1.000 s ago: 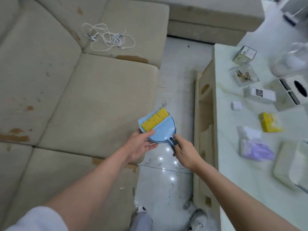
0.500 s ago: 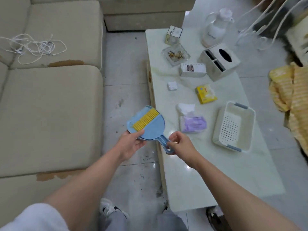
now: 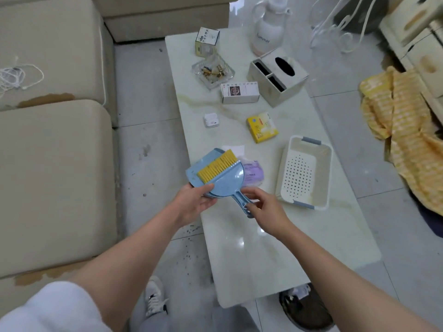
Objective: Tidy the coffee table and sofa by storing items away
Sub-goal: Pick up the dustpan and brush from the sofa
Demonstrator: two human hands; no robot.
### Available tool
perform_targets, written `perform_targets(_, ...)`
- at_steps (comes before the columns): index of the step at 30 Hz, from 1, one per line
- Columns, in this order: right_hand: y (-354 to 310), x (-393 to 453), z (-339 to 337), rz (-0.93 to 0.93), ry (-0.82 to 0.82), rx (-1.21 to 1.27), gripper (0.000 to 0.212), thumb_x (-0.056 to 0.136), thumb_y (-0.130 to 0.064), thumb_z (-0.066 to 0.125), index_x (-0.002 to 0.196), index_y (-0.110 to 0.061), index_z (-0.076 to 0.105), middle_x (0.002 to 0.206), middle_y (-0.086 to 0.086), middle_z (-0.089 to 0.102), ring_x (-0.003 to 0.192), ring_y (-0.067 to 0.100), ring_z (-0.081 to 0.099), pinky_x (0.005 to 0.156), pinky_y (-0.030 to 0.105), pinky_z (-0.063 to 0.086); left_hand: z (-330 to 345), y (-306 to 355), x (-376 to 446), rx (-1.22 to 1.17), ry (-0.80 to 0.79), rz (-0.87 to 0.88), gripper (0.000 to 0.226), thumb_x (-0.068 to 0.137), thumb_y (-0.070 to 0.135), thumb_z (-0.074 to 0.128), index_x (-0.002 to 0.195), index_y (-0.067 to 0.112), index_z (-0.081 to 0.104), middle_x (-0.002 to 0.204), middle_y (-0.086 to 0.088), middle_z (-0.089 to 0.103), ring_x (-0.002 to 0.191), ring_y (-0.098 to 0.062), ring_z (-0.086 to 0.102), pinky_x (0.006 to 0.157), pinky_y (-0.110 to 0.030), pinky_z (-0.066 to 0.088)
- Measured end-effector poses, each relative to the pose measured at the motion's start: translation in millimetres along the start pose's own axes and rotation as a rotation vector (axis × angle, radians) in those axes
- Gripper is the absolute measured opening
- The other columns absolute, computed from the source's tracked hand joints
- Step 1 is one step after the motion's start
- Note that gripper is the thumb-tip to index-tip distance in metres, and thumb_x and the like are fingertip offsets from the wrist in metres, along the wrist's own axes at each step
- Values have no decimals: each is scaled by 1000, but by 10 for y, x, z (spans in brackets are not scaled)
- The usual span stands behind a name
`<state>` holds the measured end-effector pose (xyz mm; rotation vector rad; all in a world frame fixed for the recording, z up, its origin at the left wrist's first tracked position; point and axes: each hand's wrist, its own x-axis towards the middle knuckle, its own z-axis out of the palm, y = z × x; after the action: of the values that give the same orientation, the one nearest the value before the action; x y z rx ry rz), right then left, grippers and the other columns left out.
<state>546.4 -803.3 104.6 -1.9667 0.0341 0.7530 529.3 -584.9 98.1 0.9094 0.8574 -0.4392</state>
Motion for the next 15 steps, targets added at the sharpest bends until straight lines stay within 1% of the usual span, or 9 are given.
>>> perform_targets(2,6,40,22,-1,7,-38,42,94,-1,50,113,-34,66,113,-4,67,84,21,68,69,23,59,-36,-10,32,-8,-3,-12,34,93,5,64,125,15,60,119,-6,70,102,-22,70,76,-30,57)
perform_targets(5,37,96,14,6,24,-84,45,93,1,49,111,-37,66,111,-5,66,73,14,63,58,13,48,-31,-44,89,4,-12,-34,29,93,9,65,121,18,62,115,-4,72,101,-20,70,76,-30,57)
perform_targets(6,65,115,-7,28,24,-78,45,92,1,49,113,-35,65,110,-4,66,70,13,62,56,13,46,-8,-56,115,17,-11,-42,28,93,11,66,120,18,62,115,-4,72,101,-21,70,77,-30,57)
perform_targets(7,91,128,-37,75,25,-35,44,91,0,50,118,-33,62,109,-2,66,69,14,62,56,16,46,22,-65,140,30,-7,-46,27,93,11,66,119,18,62,116,-5,72,101,-21,70,77,-31,57)
perform_targets(9,123,141,-127,217,45,144,41,89,-5,55,124,-27,55,105,6,68,72,17,63,59,25,47,84,-76,182,40,0,-44,29,93,10,65,121,16,62,118,-8,70,99,-23,70,76,-32,57)
perform_targets(10,149,156,-174,274,54,227,36,90,-8,57,122,-24,56,102,10,69,73,18,63,62,28,47,119,-82,203,40,1,-40,32,93,10,65,124,15,60,118,-8,70,98,-24,69,75,-32,56)
perform_targets(11,165,170,-219,309,46,259,29,92,-13,58,119,-23,60,99,12,70,74,19,63,65,30,47,152,-100,227,42,1,-36,35,93,10,65,127,14,59,117,-8,69,98,-24,69,75,-33,56)
perform_targets(13,200,190,-303,304,-10,206,20,97,-20,55,112,-20,68,99,9,72,78,18,65,73,30,49,245,-158,265,45,3,-29,39,93,10,65,131,14,57,119,-8,69,99,-24,68,75,-33,55)
perform_targets(15,251,198,-391,300,-73,266,22,100,-23,53,111,-14,69,99,6,73,85,19,69,77,31,53,366,-244,319,13,4,-27,40,94,8,64,132,17,56,119,-6,69,100,-23,68,75,-33,55)
